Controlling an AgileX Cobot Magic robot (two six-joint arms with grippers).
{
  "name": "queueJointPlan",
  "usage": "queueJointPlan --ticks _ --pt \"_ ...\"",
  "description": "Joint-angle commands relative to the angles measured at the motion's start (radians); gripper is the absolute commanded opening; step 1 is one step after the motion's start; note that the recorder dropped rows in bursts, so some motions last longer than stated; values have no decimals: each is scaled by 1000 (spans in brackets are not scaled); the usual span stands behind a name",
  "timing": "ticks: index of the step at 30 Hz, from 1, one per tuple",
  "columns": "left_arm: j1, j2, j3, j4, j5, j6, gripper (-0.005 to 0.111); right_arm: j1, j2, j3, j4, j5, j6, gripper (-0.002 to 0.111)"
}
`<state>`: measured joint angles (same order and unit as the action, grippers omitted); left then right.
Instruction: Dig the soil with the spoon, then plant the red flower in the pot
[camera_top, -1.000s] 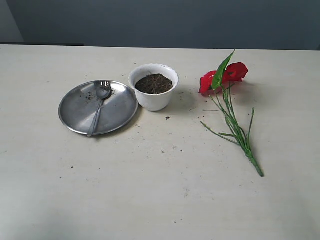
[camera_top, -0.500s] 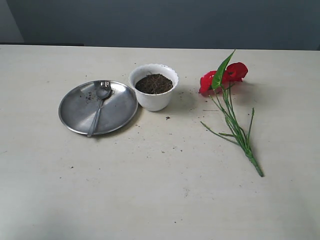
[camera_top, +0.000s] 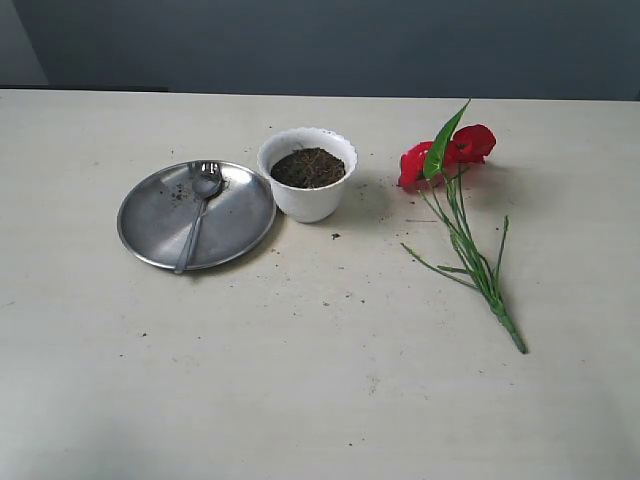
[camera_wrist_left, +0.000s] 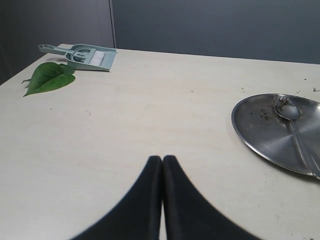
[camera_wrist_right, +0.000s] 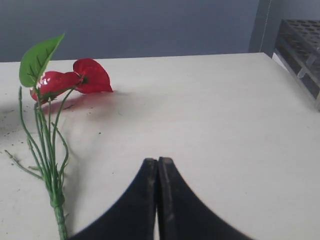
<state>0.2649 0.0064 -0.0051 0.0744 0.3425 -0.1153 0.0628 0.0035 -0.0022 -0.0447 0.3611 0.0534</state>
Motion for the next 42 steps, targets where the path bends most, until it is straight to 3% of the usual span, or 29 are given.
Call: queueJointPlan --ticks 1,11,25,32,42 --pt "-7 -6 5 -13 -7 3 0 -4 -4 2 11 -112 -3 0" --pt "-7 -6 5 -13 -7 3 0 -4 -4 2 31 -397 -3 0" --pt "-7 -6 5 -13 -7 3 0 -4 -4 2 85 -477 10 0" --pt "-7 -6 5 -13 -7 3 0 -4 -4 2 235 -672 12 0" --pt "-7 -6 5 -13 -7 3 0 -4 -4 0 231 -805 -36 0"
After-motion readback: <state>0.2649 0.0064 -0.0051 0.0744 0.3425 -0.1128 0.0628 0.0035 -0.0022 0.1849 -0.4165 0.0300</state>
